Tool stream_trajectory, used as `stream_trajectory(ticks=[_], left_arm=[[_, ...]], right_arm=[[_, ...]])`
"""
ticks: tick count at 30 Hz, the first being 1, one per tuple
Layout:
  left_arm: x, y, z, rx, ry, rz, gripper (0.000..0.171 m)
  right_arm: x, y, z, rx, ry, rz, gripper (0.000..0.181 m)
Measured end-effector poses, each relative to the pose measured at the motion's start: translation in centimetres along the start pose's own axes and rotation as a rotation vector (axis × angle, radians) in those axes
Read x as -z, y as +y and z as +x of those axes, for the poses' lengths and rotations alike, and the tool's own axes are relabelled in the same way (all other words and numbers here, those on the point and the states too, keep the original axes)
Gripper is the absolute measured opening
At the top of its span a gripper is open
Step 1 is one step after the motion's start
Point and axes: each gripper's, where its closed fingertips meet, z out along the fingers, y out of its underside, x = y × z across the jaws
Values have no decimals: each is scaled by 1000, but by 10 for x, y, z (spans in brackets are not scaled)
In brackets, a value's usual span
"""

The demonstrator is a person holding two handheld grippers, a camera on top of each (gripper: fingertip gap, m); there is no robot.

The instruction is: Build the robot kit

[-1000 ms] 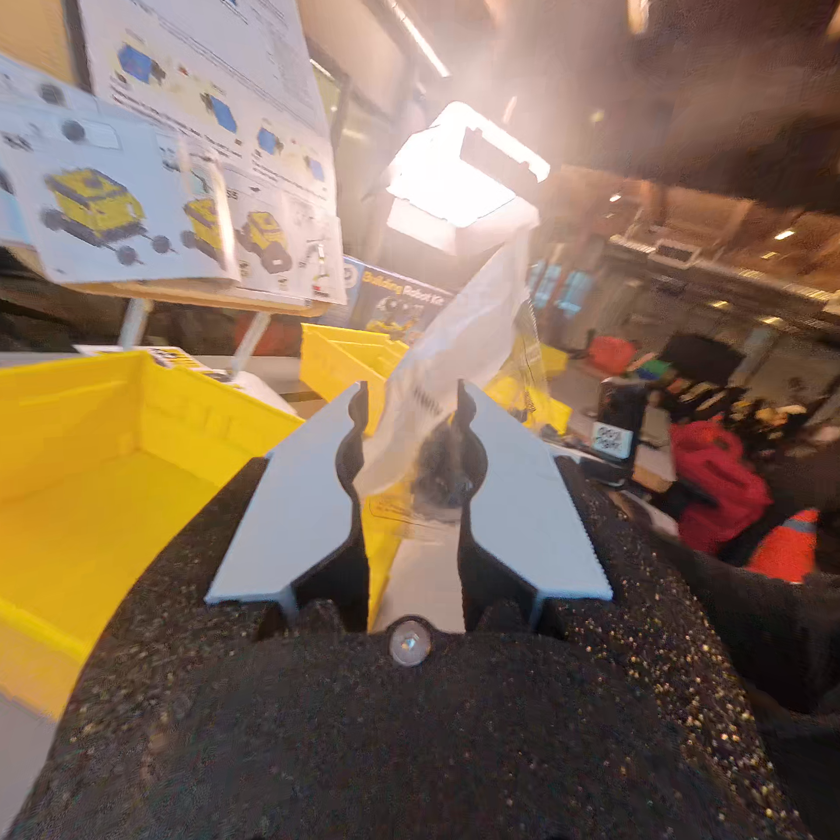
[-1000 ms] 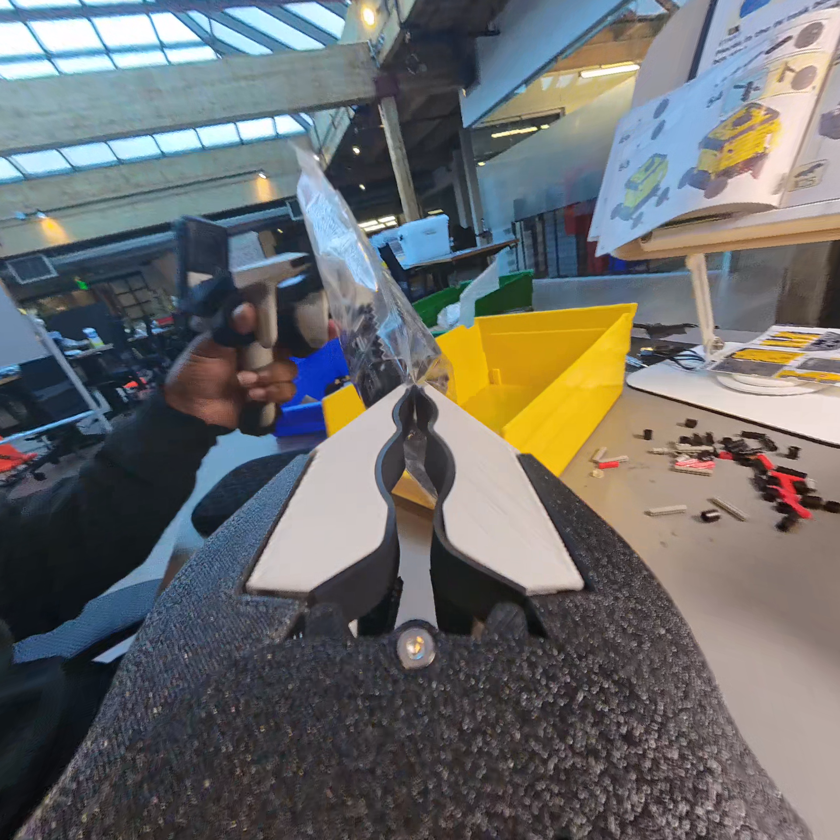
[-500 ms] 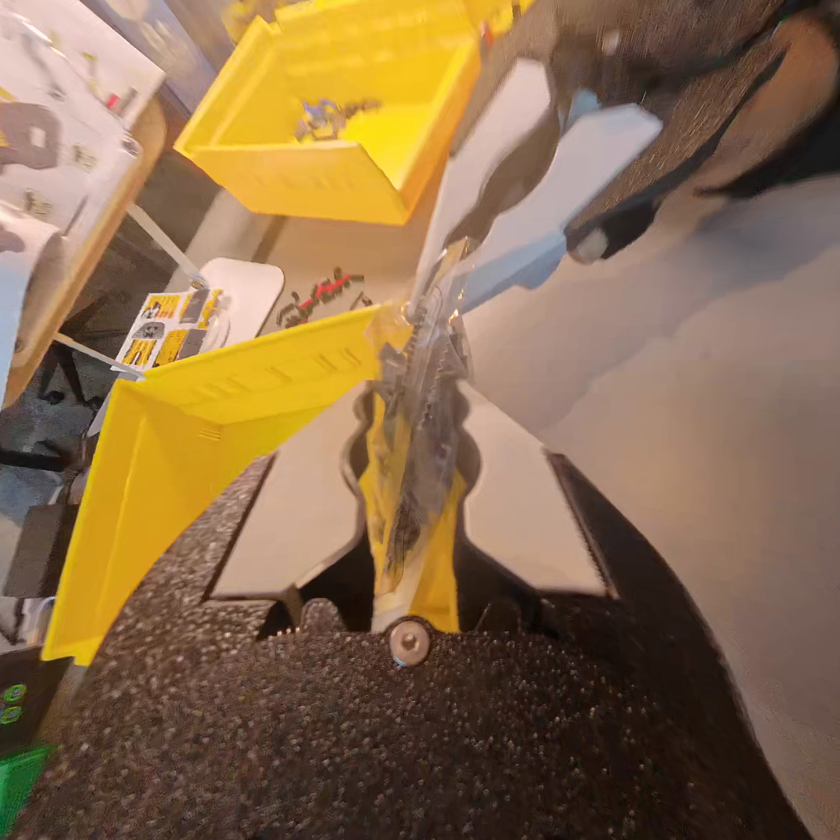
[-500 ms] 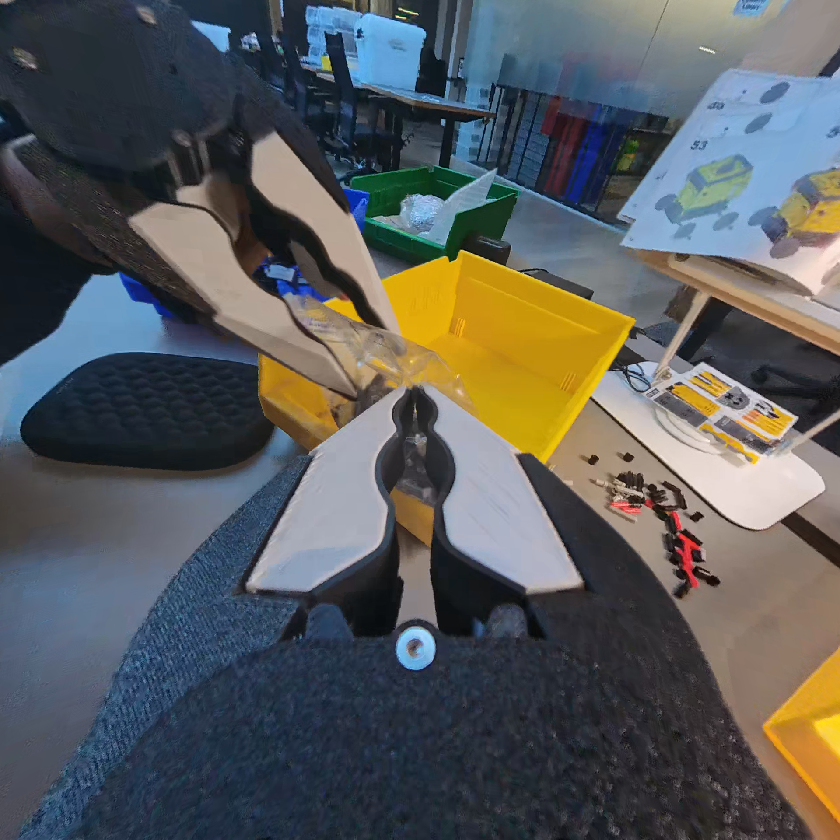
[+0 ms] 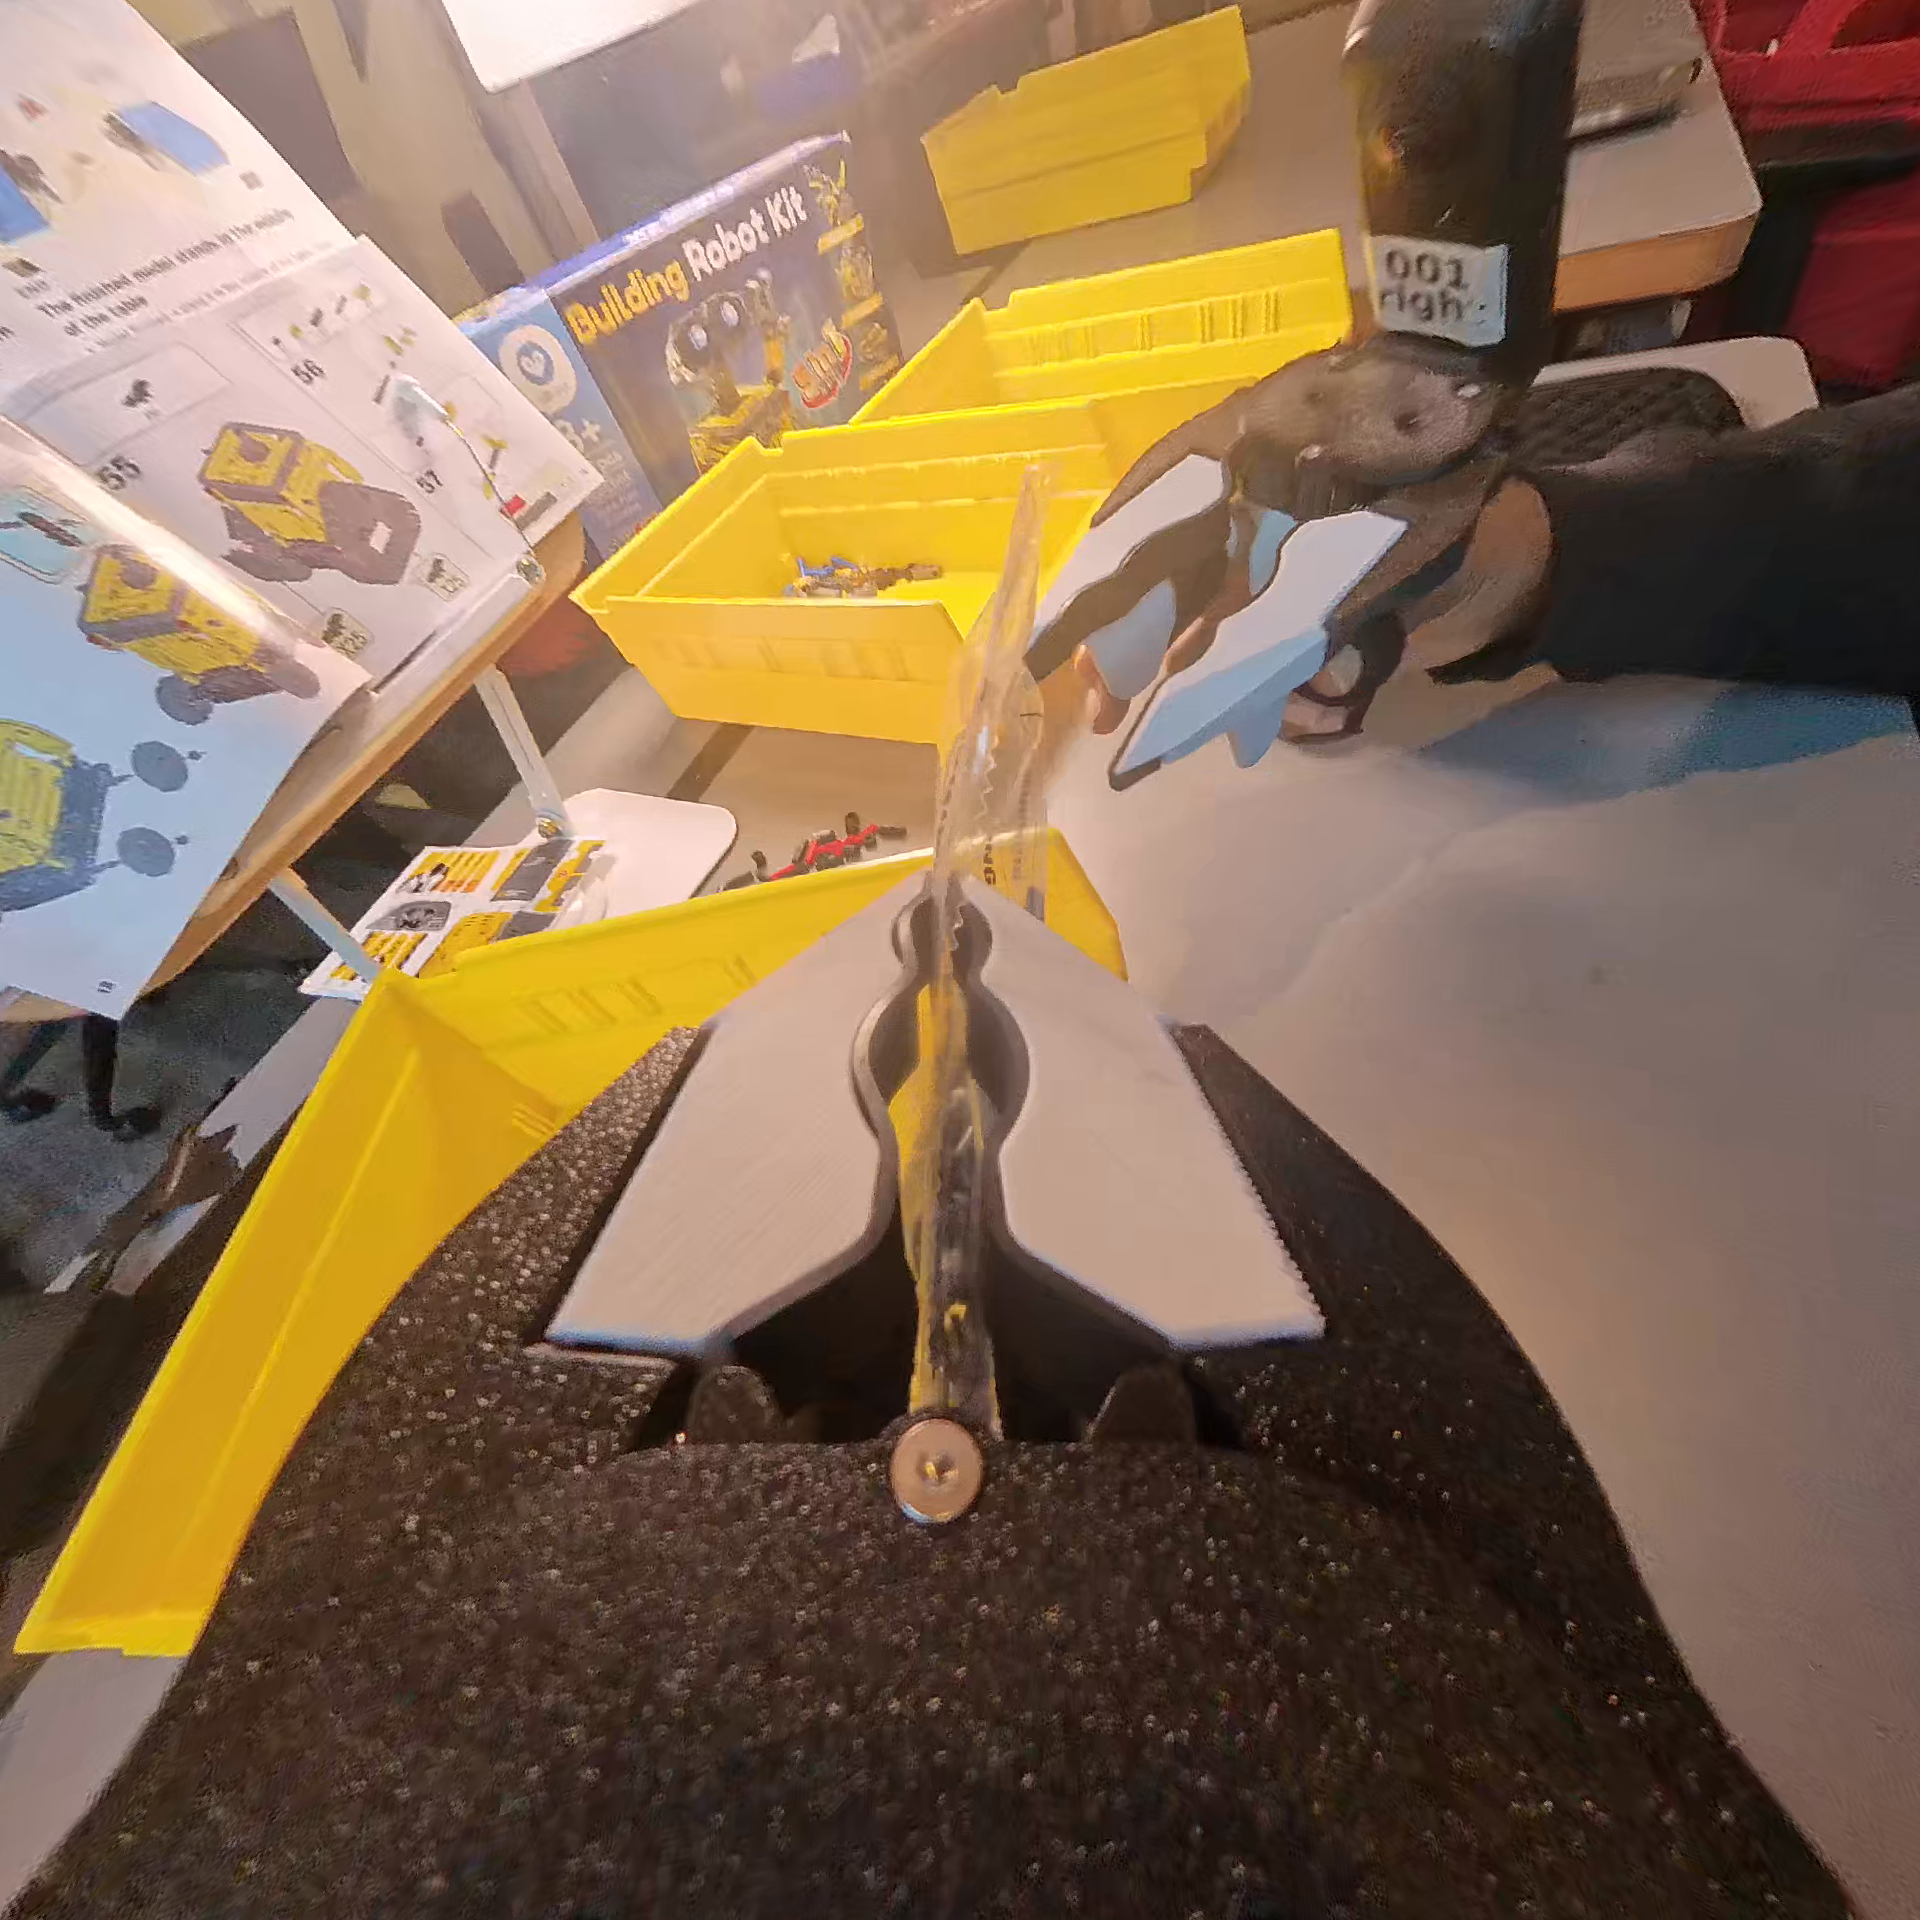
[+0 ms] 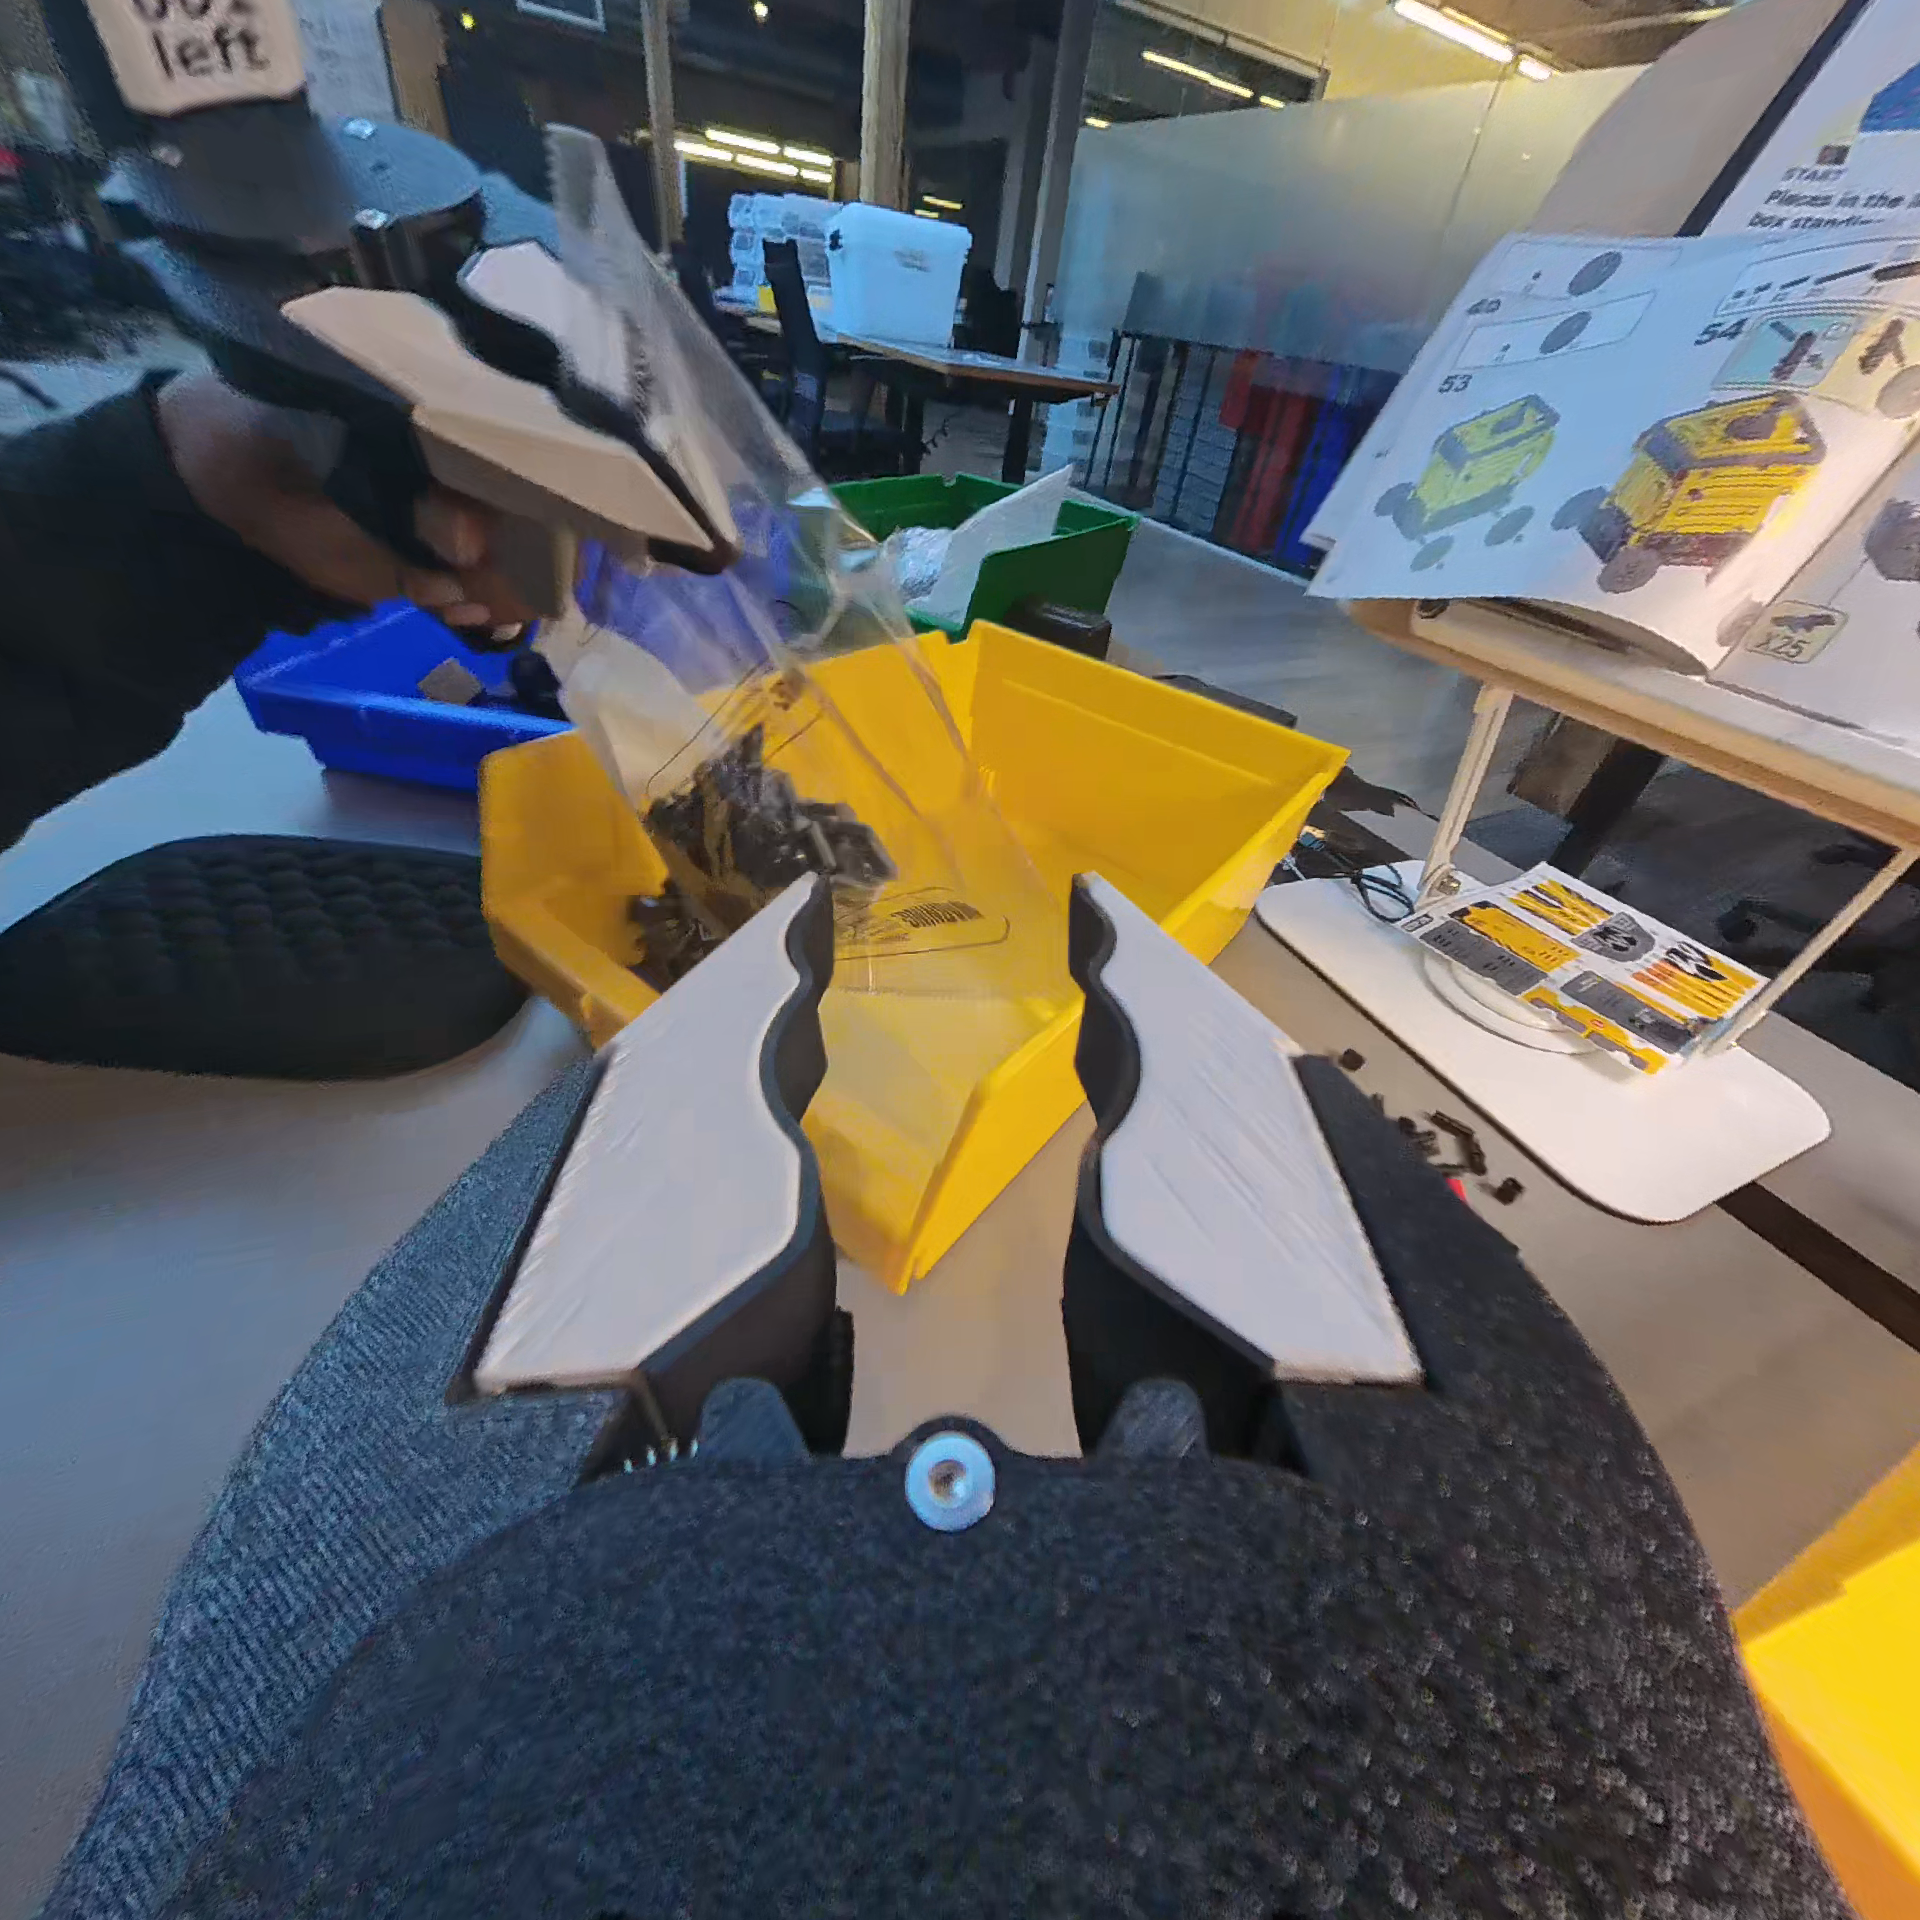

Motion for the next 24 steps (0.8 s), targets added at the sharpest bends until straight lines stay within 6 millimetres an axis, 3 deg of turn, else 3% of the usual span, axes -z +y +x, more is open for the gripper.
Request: stream_trajectory(ticks=[3,6,11,16,19,21,22,24], left_arm=[[10,-8,-13,47,-21,103,0],[20,-17,-18,131,22,238,0],[36,-19,-36,249,41,381,0],[41,3,-49,261,-17,262,11],[40,29,-50,247,-36,117,17],[35,49,-48,242,-38,27,15],[32,57,-45,235,-29,-18,5],[25,64,-41,201,-30,-71,0]], right_arm=[[-10,-8,17,-86,-21,31,49],[-25,-19,8,-132,-106,48,45],[-52,-27,-7,54,-120,13,0],[-61,-37,7,53,-86,2,0],[-58,-36,16,-12,-85,17,0],[-58,-31,15,-16,-97,4,0],[-59,-28,14,-6,-101,-10,0],[-59,-31,12,0,-99,2,0]])
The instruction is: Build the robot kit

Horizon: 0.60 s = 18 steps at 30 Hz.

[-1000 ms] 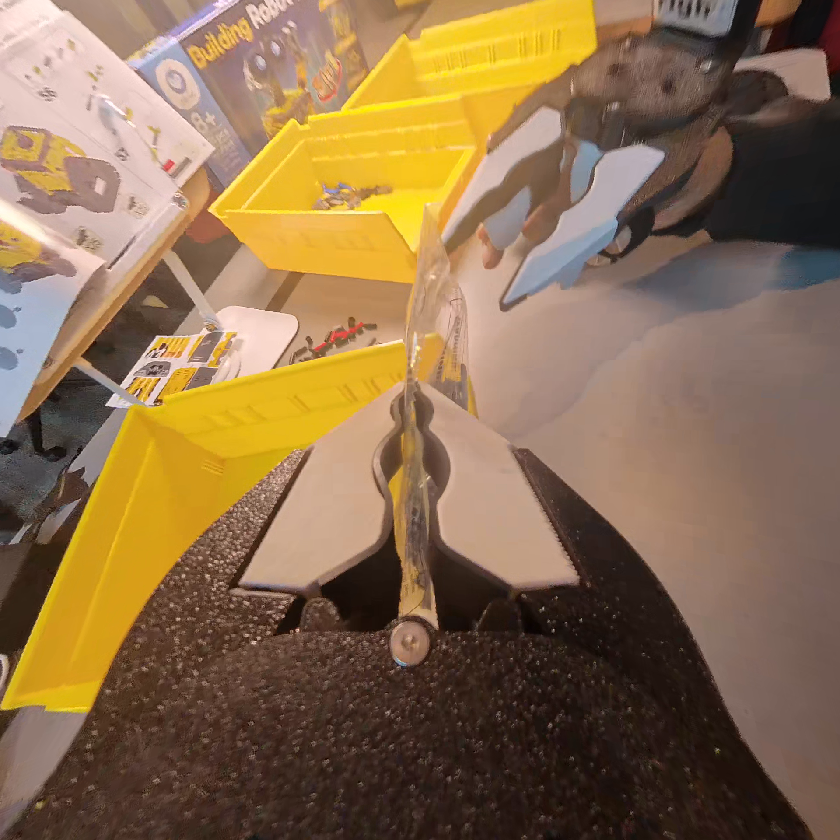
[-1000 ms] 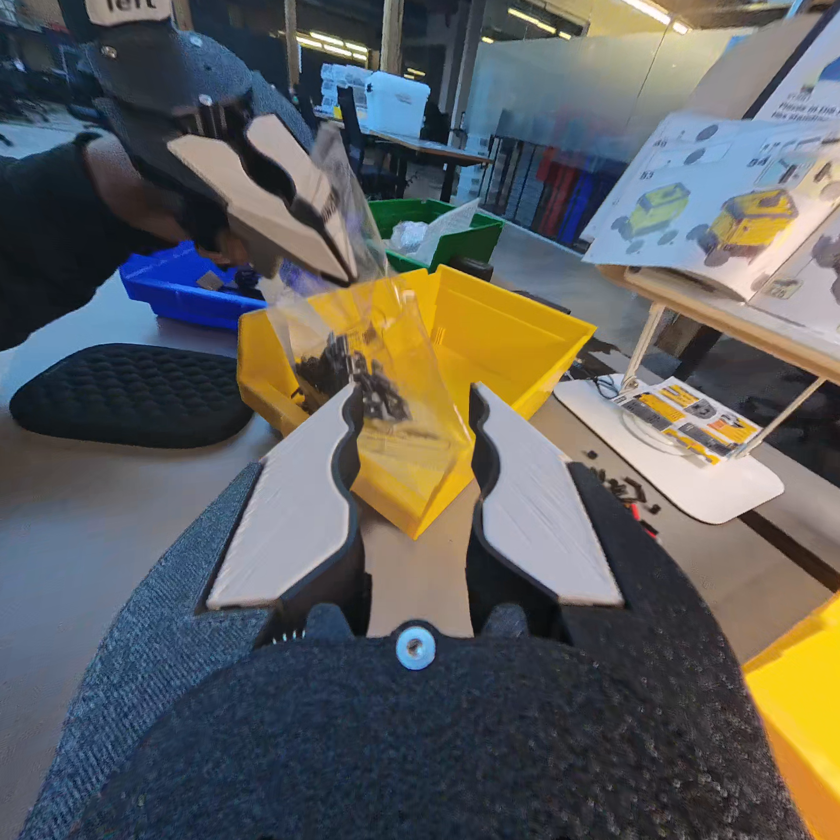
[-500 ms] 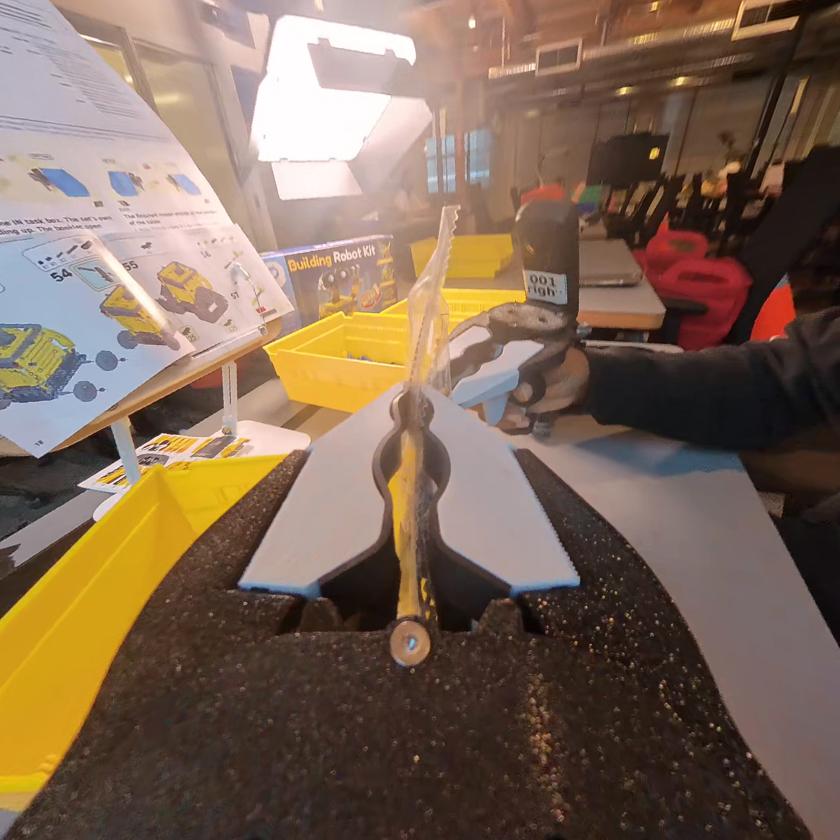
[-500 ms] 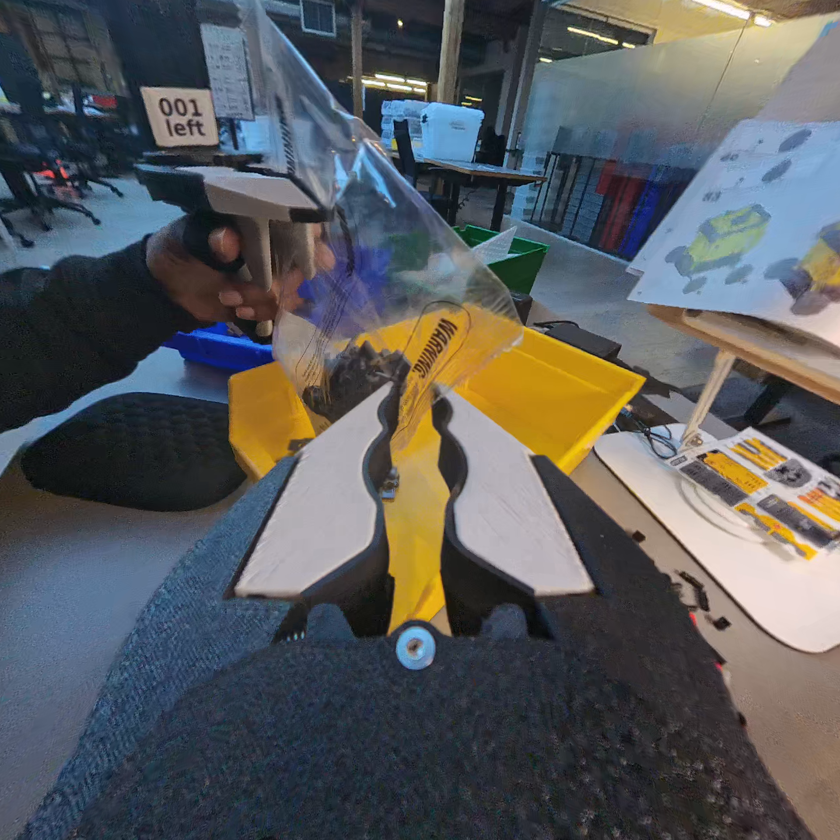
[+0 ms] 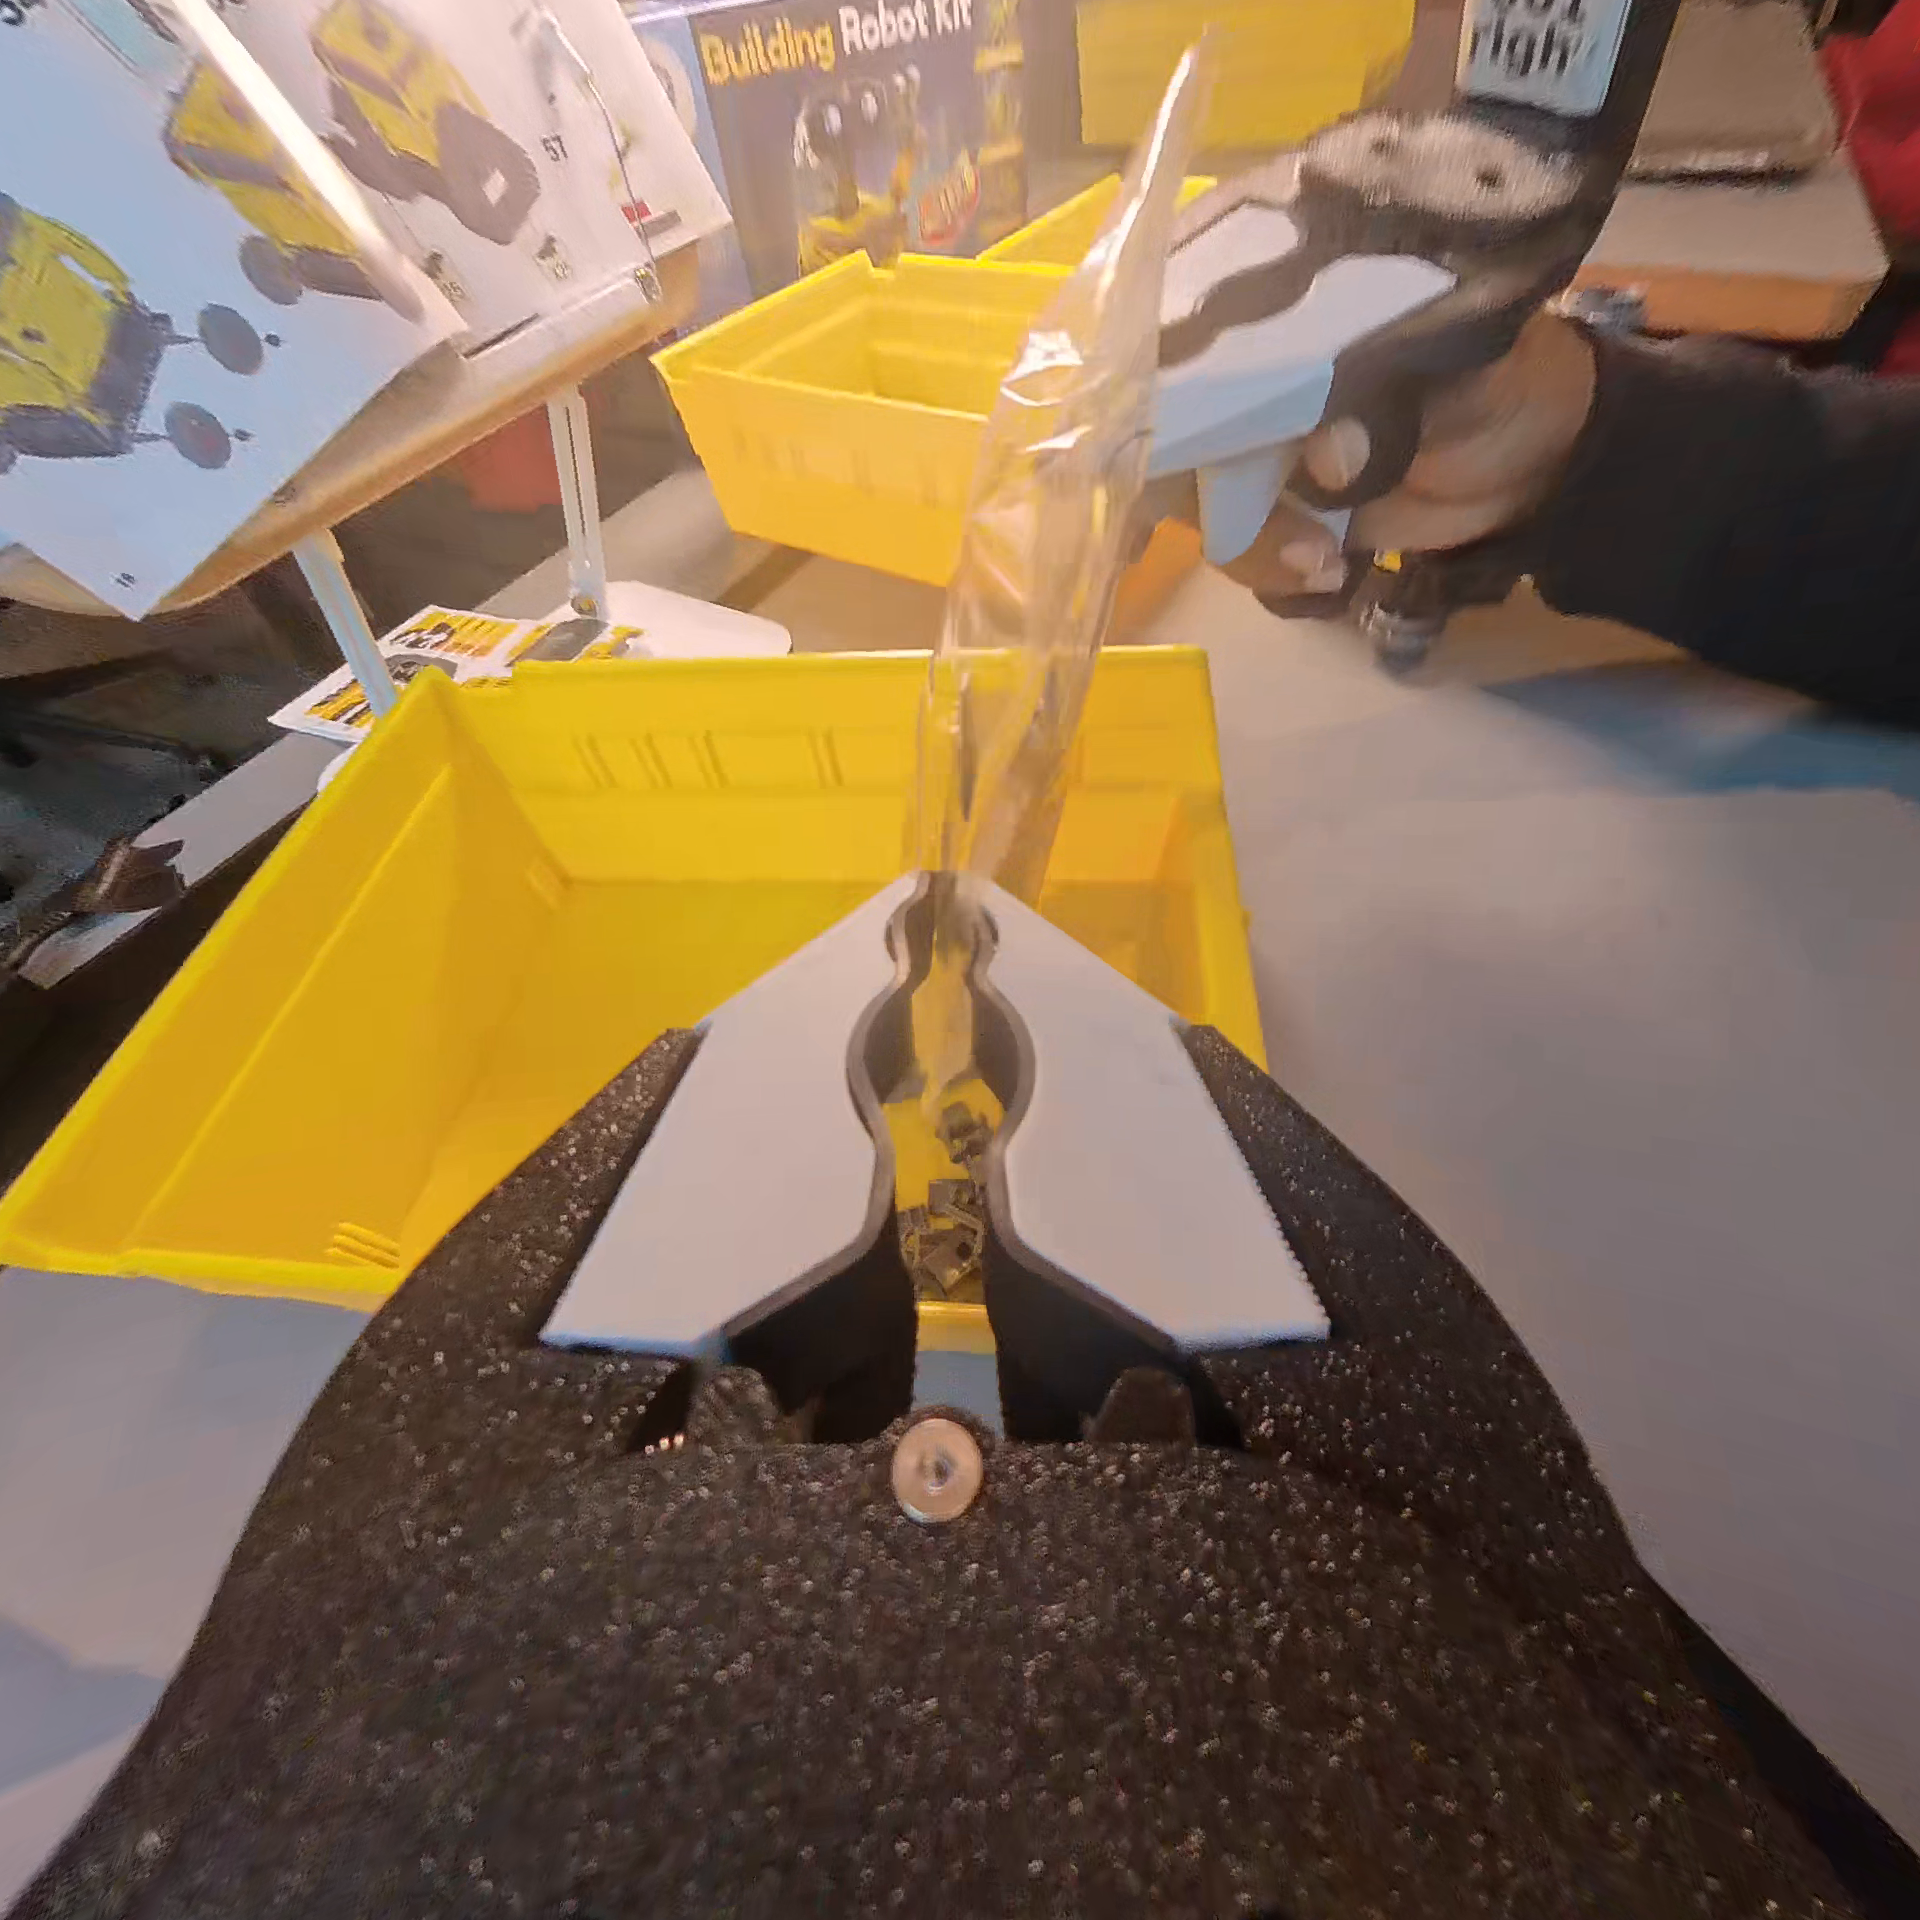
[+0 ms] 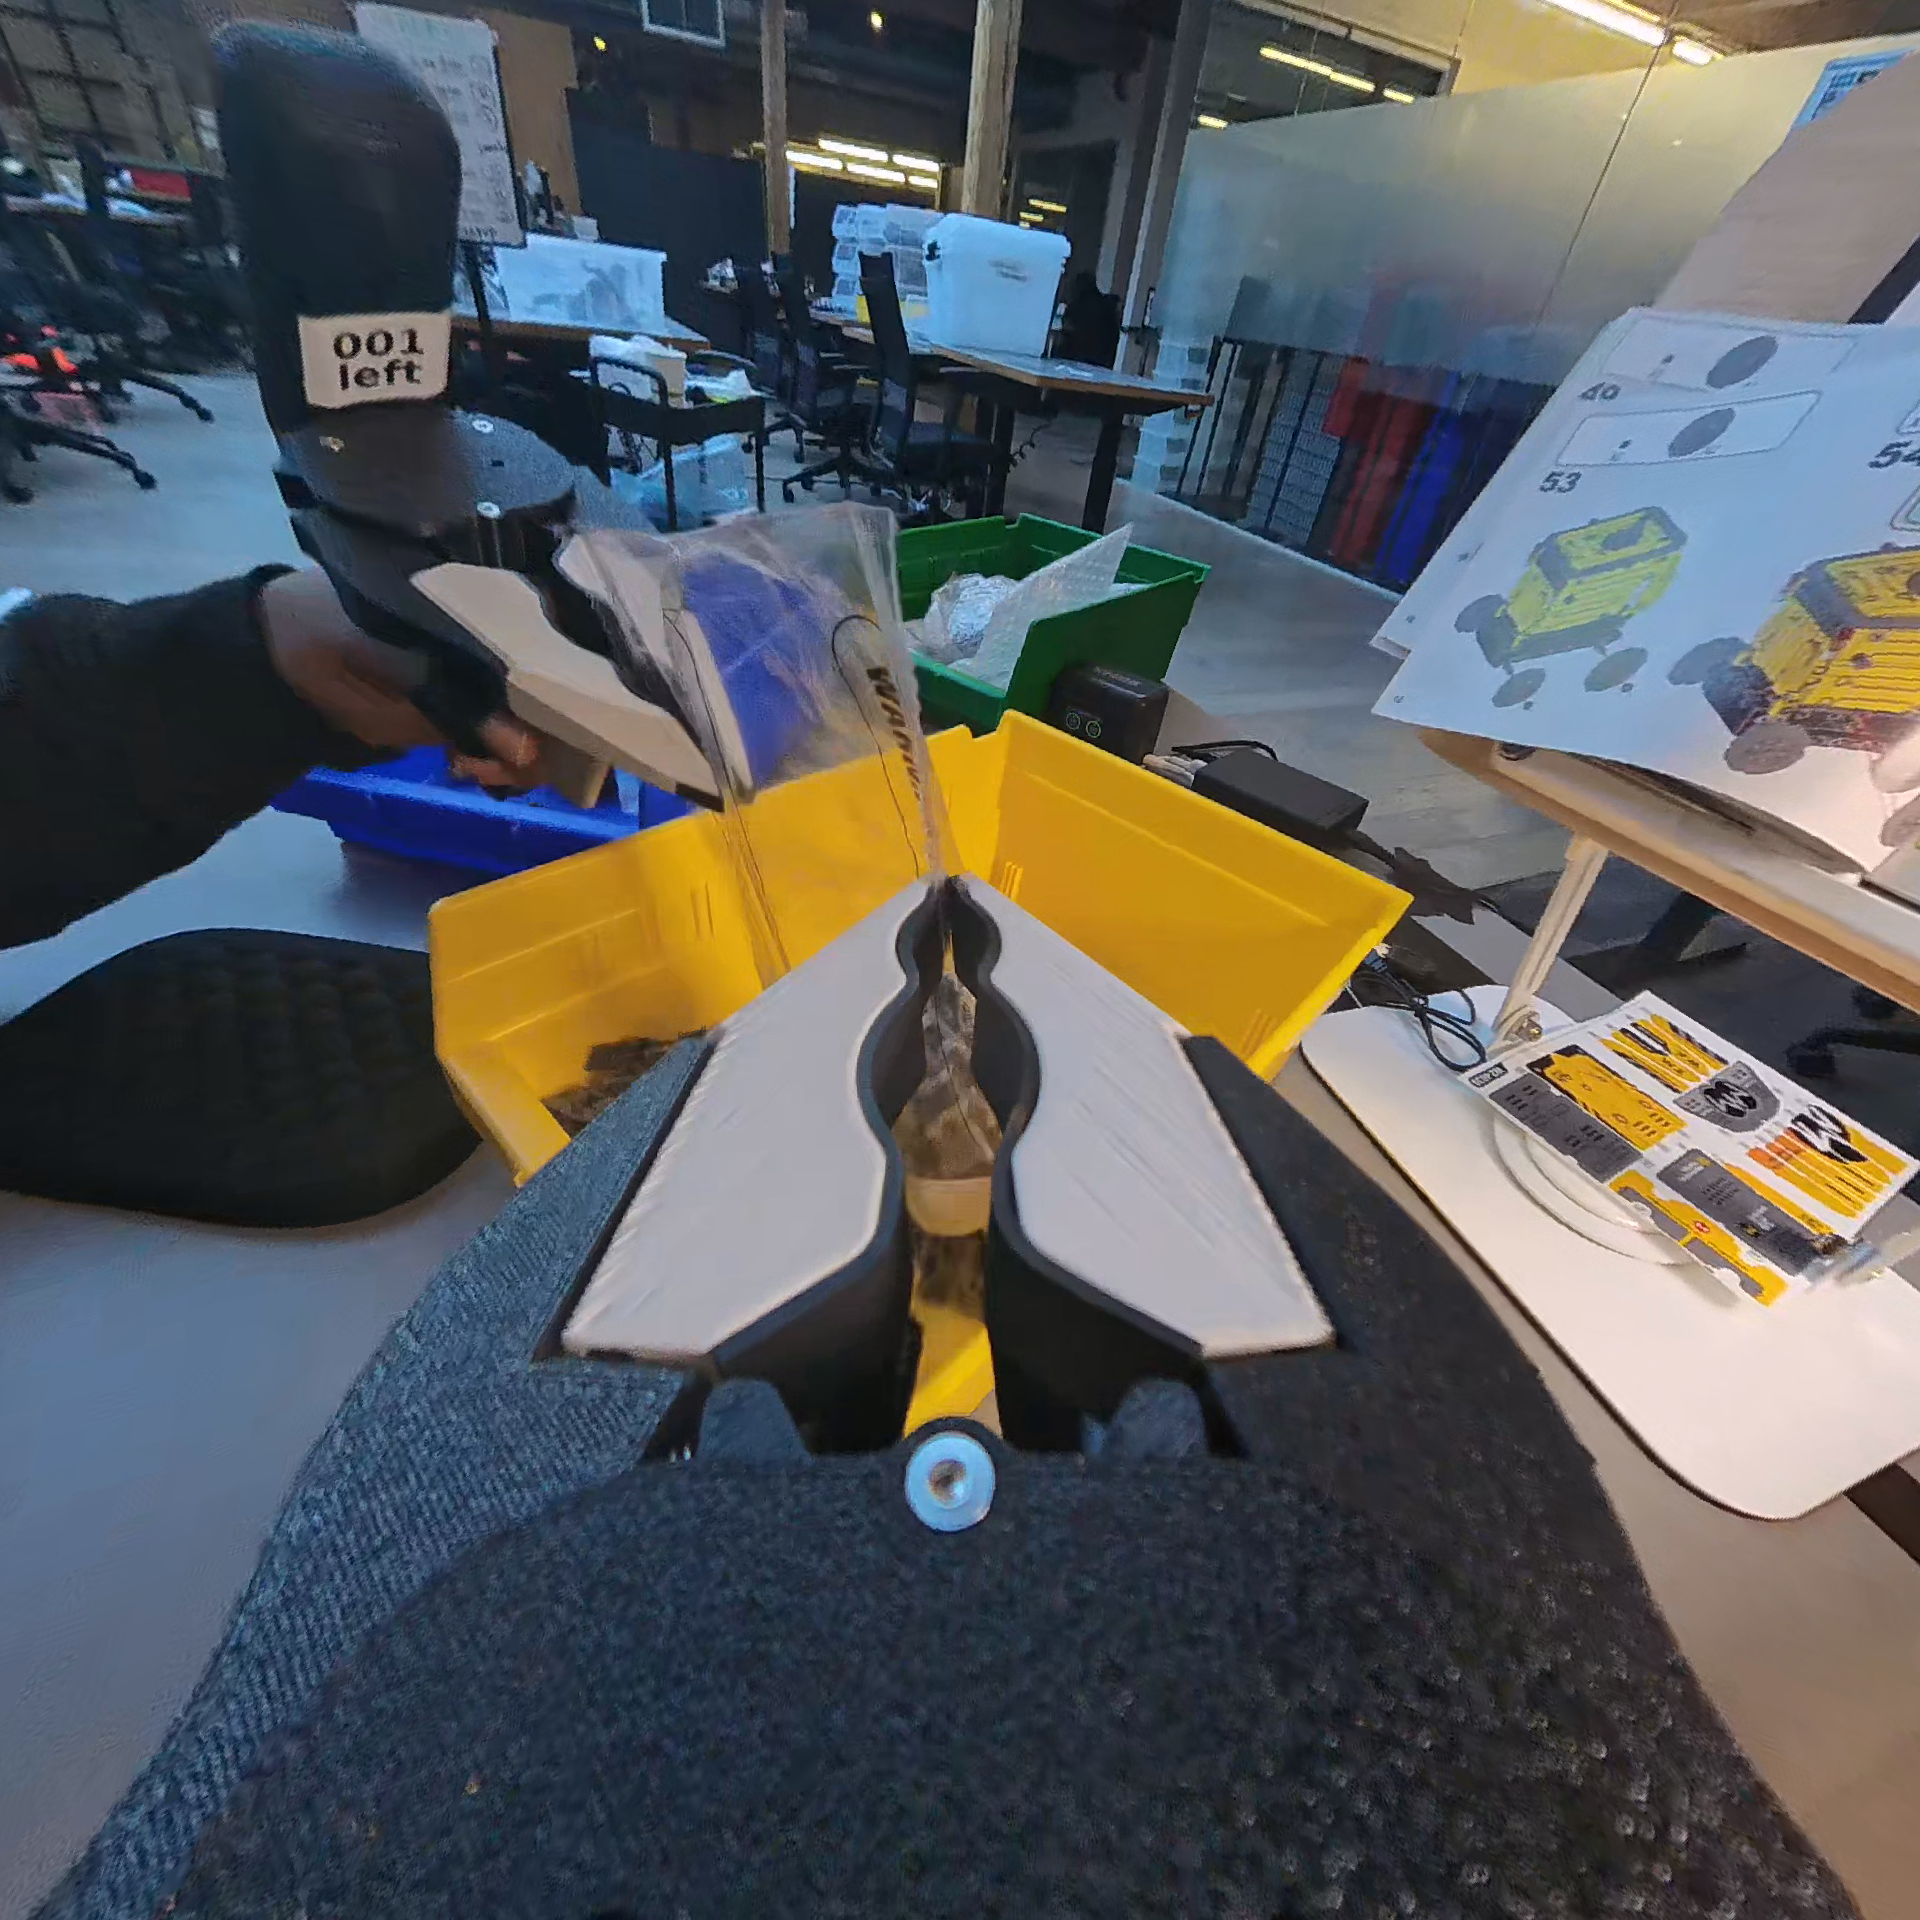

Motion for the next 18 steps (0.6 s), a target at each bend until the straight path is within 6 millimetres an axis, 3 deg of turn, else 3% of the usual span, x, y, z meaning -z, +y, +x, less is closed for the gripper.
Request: stream_trajectory(ticks=[2,6,9,12,16,18], left_arm=[[0,-5,-3,-23,-34,1,0],[11,-28,-14,20,-59,80,0],[14,-39,-14,2,-56,103,0],[15,-45,-12,-19,-58,105,0],[21,-52,-10,-36,-63,152,2],[20,-42,-11,-15,-56,131,7]], right_arm=[[2,-8,1,-41,-7,29,0],[-4,15,-1,7,-11,-98,0],[0,5,1,-51,-10,-43,0],[-4,19,-2,-3,-6,-112,0],[5,-4,0,-70,-12,39,0],[7,-2,1,-66,-9,36,0]])
